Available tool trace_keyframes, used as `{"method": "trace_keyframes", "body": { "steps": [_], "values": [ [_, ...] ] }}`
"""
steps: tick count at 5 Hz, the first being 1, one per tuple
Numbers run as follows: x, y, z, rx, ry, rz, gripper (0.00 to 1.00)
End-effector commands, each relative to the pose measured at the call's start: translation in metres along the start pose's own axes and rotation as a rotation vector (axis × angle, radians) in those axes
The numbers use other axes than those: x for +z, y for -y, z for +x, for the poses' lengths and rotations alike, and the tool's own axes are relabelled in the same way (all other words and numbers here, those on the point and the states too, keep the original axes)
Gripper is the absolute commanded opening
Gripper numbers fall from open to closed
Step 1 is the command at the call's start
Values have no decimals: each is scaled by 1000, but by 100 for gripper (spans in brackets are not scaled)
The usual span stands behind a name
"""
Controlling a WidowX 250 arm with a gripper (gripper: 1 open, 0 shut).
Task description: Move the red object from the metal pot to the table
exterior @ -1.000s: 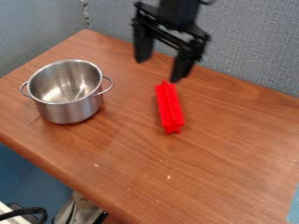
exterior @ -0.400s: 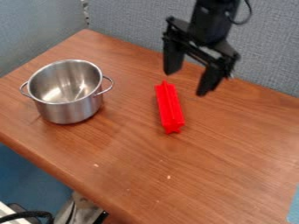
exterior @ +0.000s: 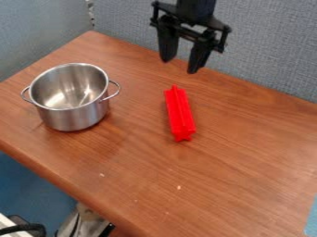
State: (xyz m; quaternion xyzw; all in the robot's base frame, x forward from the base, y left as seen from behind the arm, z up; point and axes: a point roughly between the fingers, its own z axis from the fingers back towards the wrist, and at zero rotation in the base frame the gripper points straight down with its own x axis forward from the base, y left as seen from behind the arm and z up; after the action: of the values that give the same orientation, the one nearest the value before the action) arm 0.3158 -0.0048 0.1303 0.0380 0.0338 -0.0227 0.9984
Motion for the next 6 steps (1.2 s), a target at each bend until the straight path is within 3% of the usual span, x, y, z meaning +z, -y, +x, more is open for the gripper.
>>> {"method": "trace_keyframes", "body": {
  "steps": [1,3,4,6],
  "values": [
    [-7,17,5,-27,35,-9,100],
    [-40,31,8,75,-79,-12,100],
    [-55,41,5,110,-138,-1,100],
    [-75,28,15,320,-196,15,100]
  ]
}}
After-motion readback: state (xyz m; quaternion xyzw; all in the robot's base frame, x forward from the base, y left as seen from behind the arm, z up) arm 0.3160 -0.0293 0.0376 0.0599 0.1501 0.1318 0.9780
